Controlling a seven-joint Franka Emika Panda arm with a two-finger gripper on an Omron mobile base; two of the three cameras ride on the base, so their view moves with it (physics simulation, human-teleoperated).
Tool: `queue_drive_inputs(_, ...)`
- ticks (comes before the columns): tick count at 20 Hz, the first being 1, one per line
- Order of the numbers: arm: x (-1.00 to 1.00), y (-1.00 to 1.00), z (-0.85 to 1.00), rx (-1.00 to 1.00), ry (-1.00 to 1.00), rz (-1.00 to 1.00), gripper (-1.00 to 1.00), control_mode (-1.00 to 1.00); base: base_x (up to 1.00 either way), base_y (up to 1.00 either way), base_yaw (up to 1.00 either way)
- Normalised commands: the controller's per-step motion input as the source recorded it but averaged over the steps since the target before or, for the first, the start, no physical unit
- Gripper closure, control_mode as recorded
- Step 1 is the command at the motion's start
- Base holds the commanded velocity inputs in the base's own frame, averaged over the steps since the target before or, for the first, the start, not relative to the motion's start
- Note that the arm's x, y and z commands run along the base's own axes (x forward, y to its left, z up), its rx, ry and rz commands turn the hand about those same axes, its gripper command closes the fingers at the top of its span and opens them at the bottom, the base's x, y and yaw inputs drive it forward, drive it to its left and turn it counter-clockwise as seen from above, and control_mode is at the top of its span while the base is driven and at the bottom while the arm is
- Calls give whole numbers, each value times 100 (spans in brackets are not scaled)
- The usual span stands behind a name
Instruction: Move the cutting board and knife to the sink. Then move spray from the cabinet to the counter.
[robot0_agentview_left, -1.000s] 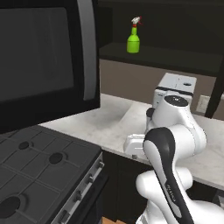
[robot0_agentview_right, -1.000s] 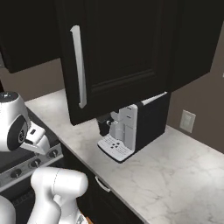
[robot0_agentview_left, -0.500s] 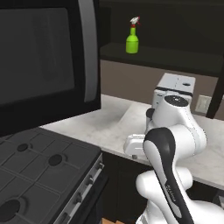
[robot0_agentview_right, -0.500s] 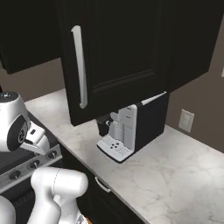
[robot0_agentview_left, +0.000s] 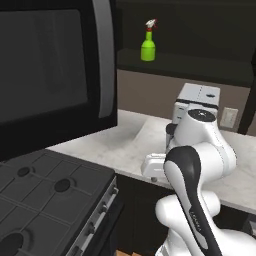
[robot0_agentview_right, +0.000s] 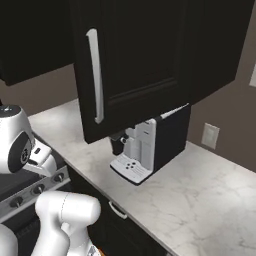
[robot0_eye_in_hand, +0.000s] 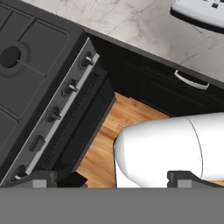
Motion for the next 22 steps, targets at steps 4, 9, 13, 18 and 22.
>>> queue_drive_inputs(4,0,0,0,0,0,0,-100,100,-10,40,-20)
queue_drive_inputs(9,0,0,0,0,0,0,-100,100,0,35,-17)
queue_drive_inputs(13,0,0,0,0,0,0,-100,100,0,38,-10)
queue_drive_inputs(18,0,0,0,0,0,0,-100,100,3,43,-9)
queue_drive_inputs(22,0,0,0,0,0,0,-100,100,0,50,-5)
